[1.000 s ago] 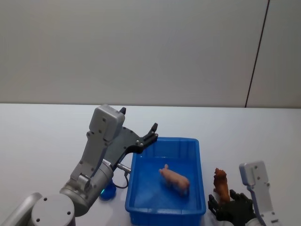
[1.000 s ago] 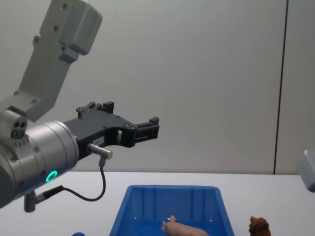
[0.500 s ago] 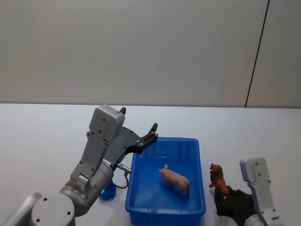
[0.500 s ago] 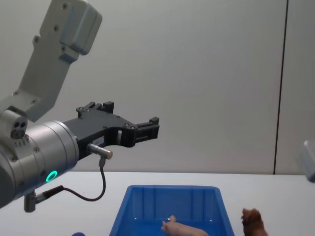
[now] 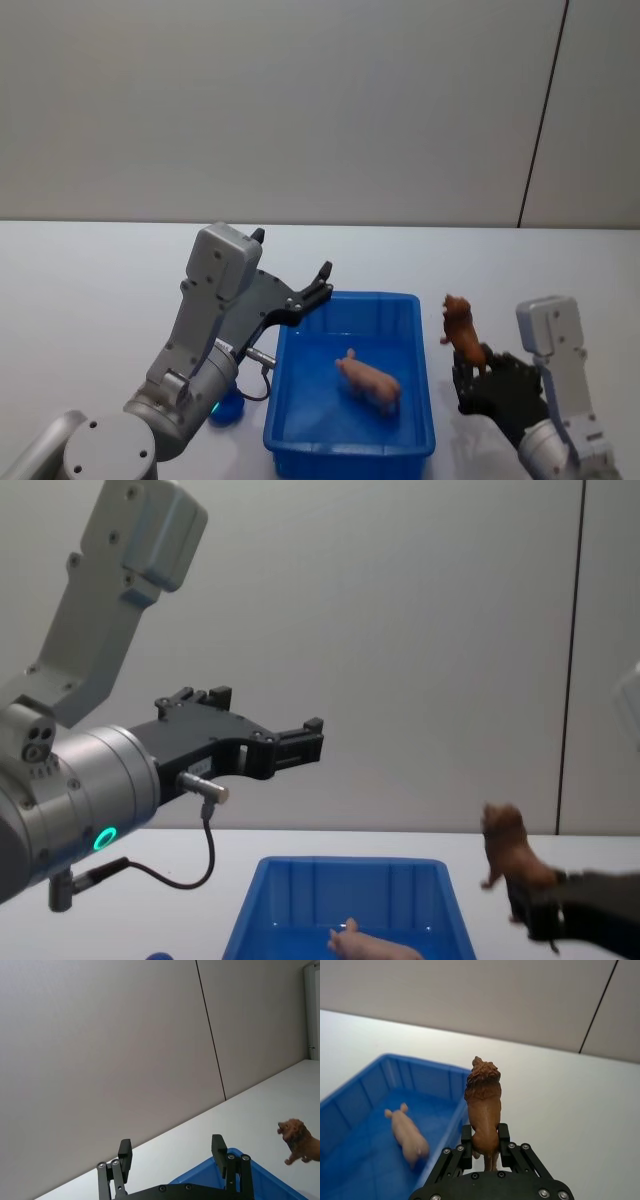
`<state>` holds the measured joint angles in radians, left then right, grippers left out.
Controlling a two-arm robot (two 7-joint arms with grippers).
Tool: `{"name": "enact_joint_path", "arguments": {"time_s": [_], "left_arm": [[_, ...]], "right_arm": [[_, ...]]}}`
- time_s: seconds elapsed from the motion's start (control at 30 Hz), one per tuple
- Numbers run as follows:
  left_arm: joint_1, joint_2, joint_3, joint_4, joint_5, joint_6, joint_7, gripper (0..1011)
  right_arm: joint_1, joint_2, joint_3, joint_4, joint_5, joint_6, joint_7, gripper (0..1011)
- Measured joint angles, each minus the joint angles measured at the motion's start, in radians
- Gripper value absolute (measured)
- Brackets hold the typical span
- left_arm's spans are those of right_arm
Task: Pick up the two dolls from the table and place them into the box.
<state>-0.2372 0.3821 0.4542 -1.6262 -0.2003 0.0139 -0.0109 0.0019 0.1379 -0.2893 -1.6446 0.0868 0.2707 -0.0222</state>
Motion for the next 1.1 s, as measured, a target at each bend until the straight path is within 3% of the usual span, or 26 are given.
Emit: {"name": "enact_joint_path", "arguments": {"time_s": [0.47,0.77,1.1], "left_arm": [[0.000,0.000,0.000,0.000,0.000,0.000,0.000,1001],[0.000,0.000,0.000,0.000,0.000,0.000,0.000,1001],[0.000,0.000,0.000,0.000,0.000,0.000,0.000,1001]], "right_arm": [[0.061,-0.017,-0.005,-0.002,-0.022,-0.057,0.141,296],[0.138,-0.064,-0.031,0.097,-0.044,-0.060,0.246,596],[0.174,-0.085,-0.040,0.156,-0.055,-0.062,0.275,864]]}}
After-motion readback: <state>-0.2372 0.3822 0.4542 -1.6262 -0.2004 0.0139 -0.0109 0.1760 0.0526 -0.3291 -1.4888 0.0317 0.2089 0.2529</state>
